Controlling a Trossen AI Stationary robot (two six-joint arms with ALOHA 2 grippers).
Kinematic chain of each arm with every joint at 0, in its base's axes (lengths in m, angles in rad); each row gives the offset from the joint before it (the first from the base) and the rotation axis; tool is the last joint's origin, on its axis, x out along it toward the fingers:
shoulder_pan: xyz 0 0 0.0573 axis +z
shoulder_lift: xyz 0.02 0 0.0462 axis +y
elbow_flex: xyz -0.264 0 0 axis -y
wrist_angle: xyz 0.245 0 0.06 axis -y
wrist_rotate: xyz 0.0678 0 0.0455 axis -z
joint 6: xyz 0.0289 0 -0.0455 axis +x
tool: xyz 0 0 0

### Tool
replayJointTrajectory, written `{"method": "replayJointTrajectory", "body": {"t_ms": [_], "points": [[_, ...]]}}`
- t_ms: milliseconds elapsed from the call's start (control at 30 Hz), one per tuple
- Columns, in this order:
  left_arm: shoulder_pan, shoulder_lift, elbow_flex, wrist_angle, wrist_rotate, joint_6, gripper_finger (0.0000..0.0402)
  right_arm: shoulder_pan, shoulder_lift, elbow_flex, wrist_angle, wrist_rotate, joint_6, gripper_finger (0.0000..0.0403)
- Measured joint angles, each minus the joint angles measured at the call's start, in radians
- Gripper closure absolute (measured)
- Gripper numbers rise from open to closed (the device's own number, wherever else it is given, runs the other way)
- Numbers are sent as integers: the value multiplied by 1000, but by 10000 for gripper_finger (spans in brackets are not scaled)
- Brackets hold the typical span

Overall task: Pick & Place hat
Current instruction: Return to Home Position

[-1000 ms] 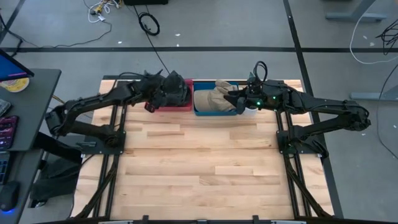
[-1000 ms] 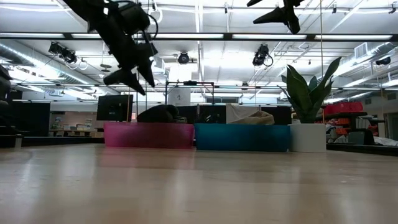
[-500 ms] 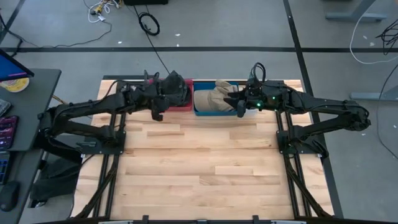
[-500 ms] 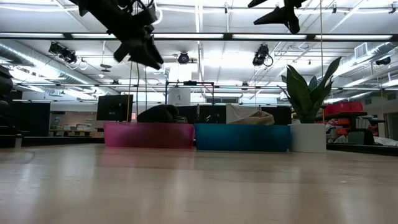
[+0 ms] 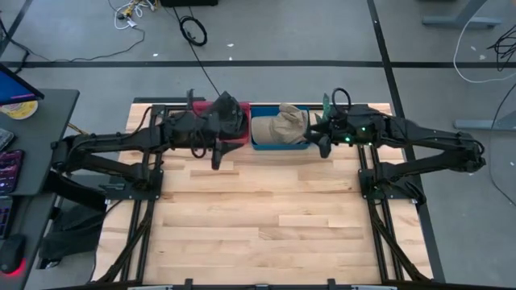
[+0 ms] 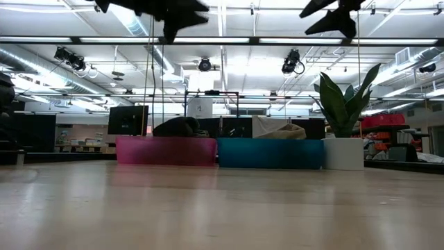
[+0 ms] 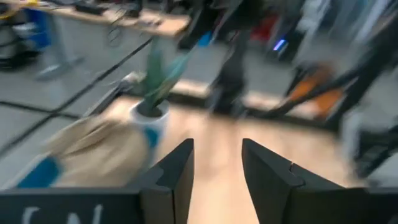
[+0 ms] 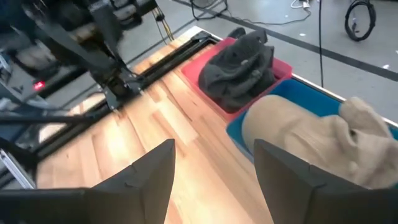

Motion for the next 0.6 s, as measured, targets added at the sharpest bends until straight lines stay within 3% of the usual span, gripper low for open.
{"method": "replayJointTrajectory", "body": {"t_ms": [167, 300, 467, 600], "points": [[-60, 2, 0, 125, 35, -160, 290, 0, -40, 0, -69, 0, -75, 184], [-107, 2, 0, 172, -29, -119, 321, 0, -54, 0, -78, -2, -130, 184], [-147, 2, -28, 193, -127, -59, 391, 0, -61, 0, -77, -37, -180, 184], [-185, 3, -128, 368, -147, -82, 398, 0, -61, 0, -77, -61, -196, 184]]}}
